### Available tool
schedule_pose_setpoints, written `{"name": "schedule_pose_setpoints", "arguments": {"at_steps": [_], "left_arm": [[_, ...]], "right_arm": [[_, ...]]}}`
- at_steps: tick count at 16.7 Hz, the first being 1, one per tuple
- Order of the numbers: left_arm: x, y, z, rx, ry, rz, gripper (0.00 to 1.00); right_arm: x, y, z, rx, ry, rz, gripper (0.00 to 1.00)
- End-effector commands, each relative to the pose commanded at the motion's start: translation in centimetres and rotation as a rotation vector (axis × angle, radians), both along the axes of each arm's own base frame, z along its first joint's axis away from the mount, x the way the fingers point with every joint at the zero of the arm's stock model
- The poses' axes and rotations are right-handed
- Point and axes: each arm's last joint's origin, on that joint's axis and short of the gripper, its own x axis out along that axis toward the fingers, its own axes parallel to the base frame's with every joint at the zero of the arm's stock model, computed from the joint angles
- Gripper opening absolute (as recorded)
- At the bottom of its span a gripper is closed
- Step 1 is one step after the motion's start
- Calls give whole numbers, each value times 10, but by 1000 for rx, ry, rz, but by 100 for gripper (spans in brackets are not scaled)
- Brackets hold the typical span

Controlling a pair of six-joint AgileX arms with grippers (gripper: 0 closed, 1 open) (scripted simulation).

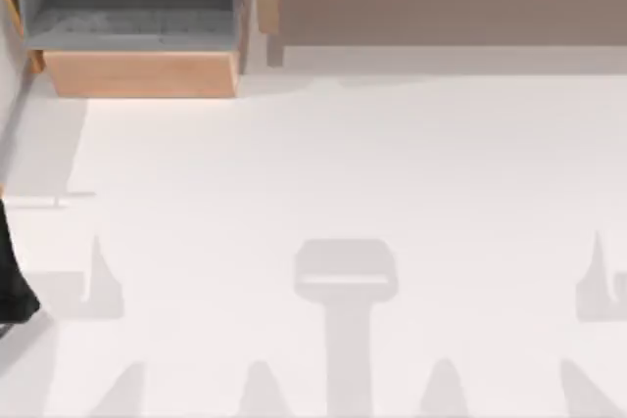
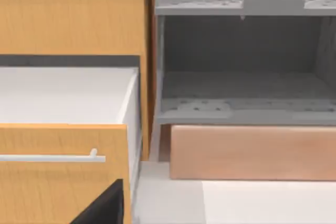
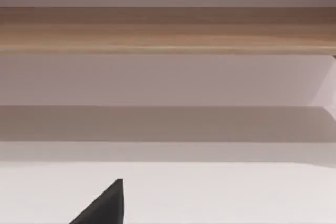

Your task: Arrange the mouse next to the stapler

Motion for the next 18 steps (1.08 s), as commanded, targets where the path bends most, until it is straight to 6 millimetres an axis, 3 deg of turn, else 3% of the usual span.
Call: {"name": "schedule_pose_setpoints", "arguments": {"at_steps": [5, 10, 14, 18], "left_arm": [[1, 1, 12, -5, 32, 16, 100], [16, 10, 71, -31, 205, 94, 100], [65, 28, 130, -62, 445, 167, 100], [150, 60, 164, -99, 721, 215, 100]], "right_arm": [[0, 0, 0, 0, 0, 0, 100], [0, 0, 0, 0, 0, 0, 100], [0, 0, 0, 0, 0, 0, 100], [0, 0, 0, 0, 0, 0, 100]]}}
